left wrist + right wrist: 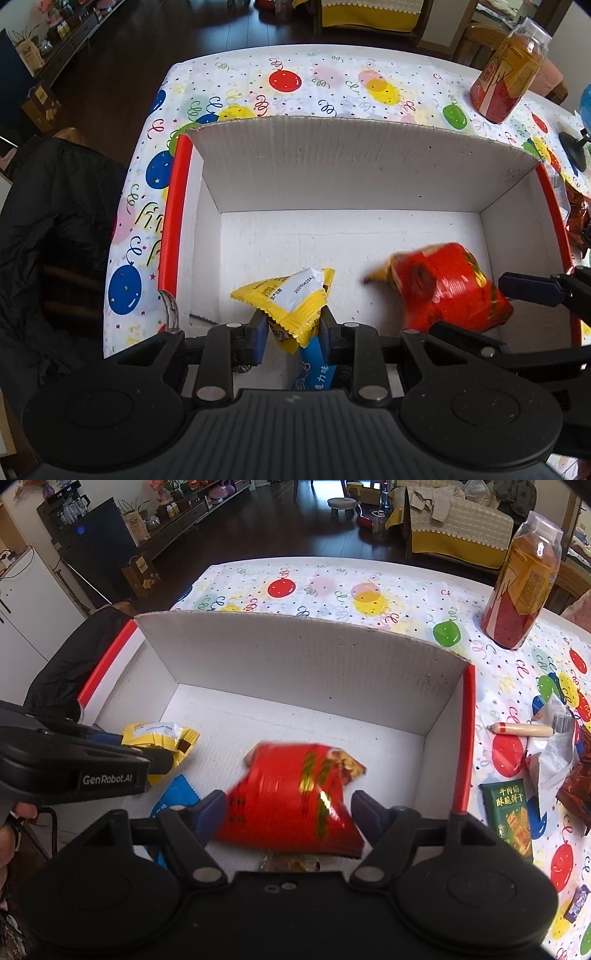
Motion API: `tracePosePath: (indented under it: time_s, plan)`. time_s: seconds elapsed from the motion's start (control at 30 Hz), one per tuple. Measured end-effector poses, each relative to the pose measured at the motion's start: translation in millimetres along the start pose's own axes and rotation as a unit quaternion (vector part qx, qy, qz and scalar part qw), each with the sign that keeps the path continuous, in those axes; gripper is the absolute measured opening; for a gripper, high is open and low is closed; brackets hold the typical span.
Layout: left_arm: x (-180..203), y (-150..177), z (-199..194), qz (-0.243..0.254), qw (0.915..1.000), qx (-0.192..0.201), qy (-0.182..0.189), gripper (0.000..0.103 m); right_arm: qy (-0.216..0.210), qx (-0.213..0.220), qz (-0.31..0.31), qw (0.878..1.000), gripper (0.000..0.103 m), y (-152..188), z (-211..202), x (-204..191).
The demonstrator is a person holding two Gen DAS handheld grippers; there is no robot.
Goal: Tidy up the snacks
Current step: 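Open both tools to drop the snacks into the box, then withdraw both tools from the box toward the remaining snacks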
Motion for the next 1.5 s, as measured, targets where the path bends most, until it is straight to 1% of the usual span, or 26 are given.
tracePosePath:
  time_s: [0.03, 0.1, 0.13, 0.17, 0.27, 0.33, 0.47, 0.53, 0.57, 0.6, 0.67, 0.9, 1.03, 1.2, 1.27, 1.43, 1.5]
  plan:
    - [0.8, 0.5, -1.4, 0.001, 1.0, 0.002, 0.001, 0.03, 0.0, 0.0, 0.0, 1.0, 0.076, 0.7, -1.5, 0.2]
    - [3.4, 1.3, -5.4, 0.004, 1.0, 0.007, 0.0, 0.041, 0.0, 0.001, 0.001, 1.0, 0.08, 2.5, -5.7, 0.3]
    - [4.7, 1.8, -8.1, 0.006, 0.9999, 0.012, 0.0, 0.054, -0.001, 0.003, 0.0, 1.0, 0.08, 3.0, -8.2, 0.0]
    - [6.2, 2.3, -11.0, 0.006, 0.9998, 0.016, 0.003, 0.058, -0.001, 0.004, 0.001, 1.0, 0.081, 4.0, -11.0, -0.1]
    - [9.1, 4.7, -18.2, 0.005, 0.9997, 0.022, 0.004, 0.058, -0.002, 0.005, 0.004, 1.0, 0.086, 6.7, -19.1, 0.4]
    - [11.5, 7.0, -24.1, 0.009, 0.9996, 0.028, 0.002, 0.058, 0.0, 0.01, 0.004, 1.0, 0.087, 8.4, -25.4, 0.8]
    - [16.7, 11.3, -37.2, 0.017, 0.999, 0.042, -0.002, 0.062, -0.004, 0.017, 0.01, 1.0, 0.088, 11.9, -39.6, 4.4]
    - [20.1, 14.3, -44.5, 0.018, 0.9987, 0.048, 0.001, 0.062, -0.01, 0.019, 0.015, 1.0, 0.093, 14.2, -47.1, 6.9]
    - [21.6, 15.7, -48.3, 0.019, 0.9985, 0.052, 0.003, 0.062, -0.011, 0.02, 0.018, 1.0, 0.099, 15.3, -51.4, 7.8]
    - [23.2, 16.9, -52.1, 0.021, 0.9982, 0.056, 0.004, 0.062, -0.011, 0.023, 0.019, 0.999, 0.099, 16.7, -56.0, 9.0]
    - [26.8, 19.8, -59.5, 0.023, 0.9977, 0.064, 0.008, 0.068, -0.012, 0.029, 0.02, 0.999, 0.1, 19.1, -65.2, 11.0]
    - [44.9, 31.3, -82.3, 0.036, 0.9953, 0.088, 0.018, 0.074, -0.012, 0.058, 0.031, 0.998, 0.103, 29.9, -94.7, 24.4]
    - [59.5, 38.5, -92.2, 0.045, 0.9938, 0.099, 0.025, 0.081, -0.013, 0.071, 0.04, 0.997, 0.103, 37.7, -109.4, 35.3]
    - [84.0, 48.1, -101.1, 0.054, 0.9919, 0.107, 0.042, 0.082, -0.012, 0.081, 0.056, 0.995, 0.103, 49.5, -126.1, 56.0]
    - [94.6, 51.1, -102.8, 0.055, 0.9914, 0.108, 0.049, 0.086, -0.011, 0.084, 0.059, 0.995, 0.103, 55.4, -132.3, 65.4]
    - [126.4, 57.2, -103.4, 0.063, 0.9894, 0.114, 0.064, 0.087, -0.013, 0.084, 0.071, 0.994, 0.103, 72.6, -142.2, 95.5]
    - [140.2, 59.8, -101.8, 0.066, 0.9886, 0.115, 0.071, 0.091, -0.011, 0.084, 0.079, 0.993, 0.103, 79.5, -144.2, 109.2]
Point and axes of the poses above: each gripper's, at about its wrist camera, not at the fingertips, and z roughly the way its jaws point, x to its right, y to its underside, the point moved 7 cm from there along z, roughly the way its jaws point, and after that the axes turned 13 degrees about y, right-handed, at the moved point
